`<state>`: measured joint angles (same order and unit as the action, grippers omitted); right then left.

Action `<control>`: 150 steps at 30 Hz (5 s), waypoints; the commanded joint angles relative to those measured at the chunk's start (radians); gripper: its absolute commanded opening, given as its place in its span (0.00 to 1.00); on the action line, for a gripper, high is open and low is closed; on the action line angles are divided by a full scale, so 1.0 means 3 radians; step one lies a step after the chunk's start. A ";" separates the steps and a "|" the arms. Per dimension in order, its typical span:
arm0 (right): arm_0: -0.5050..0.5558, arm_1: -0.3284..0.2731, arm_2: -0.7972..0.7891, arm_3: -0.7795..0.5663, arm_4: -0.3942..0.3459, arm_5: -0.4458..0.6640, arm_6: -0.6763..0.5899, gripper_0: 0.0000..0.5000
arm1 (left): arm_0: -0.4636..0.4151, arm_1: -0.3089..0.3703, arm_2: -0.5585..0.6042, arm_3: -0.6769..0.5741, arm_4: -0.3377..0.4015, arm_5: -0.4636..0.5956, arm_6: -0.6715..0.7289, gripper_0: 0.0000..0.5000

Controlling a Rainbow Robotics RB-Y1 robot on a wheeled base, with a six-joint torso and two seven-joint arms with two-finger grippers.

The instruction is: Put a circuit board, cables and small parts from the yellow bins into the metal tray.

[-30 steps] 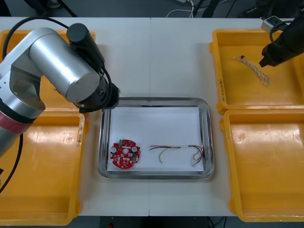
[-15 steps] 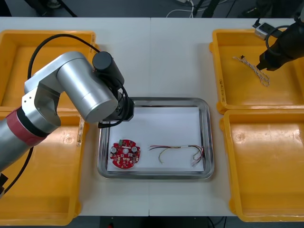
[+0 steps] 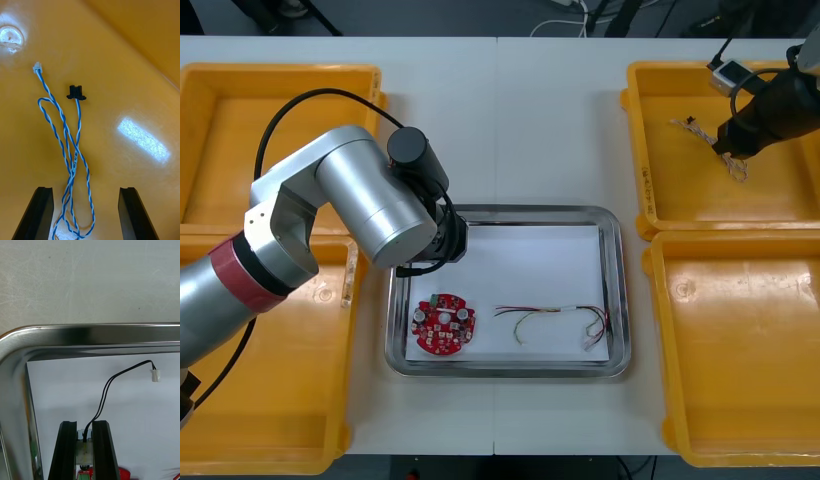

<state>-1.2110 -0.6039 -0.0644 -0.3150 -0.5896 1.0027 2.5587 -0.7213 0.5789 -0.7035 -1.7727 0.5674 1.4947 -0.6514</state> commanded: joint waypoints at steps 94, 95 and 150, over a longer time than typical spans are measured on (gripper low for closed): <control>0.0304 -0.0089 -0.0332 -0.1481 0.0033 0.1434 0.0071 0.00 | -0.0418 0.0606 0.2222 0.1220 0.0435 0.0765 -0.2686 1.00; 0.0304 -0.0089 -0.0358 -0.1578 0.0104 0.1566 0.0051 0.00 | -0.0433 0.0612 0.2222 0.1292 0.0430 0.0719 -0.2707 1.00; 0.1301 -0.0058 0.0966 -0.5163 -0.0688 0.3057 -0.1033 0.00 | -0.0454 0.0571 0.1481 0.2186 0.0532 -0.0621 -0.2886 1.00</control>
<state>-0.8229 -0.5891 0.1640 -1.8185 -0.7857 1.9158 2.2597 -0.8038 0.7182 -0.2326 -1.1134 0.7177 1.3291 -1.4473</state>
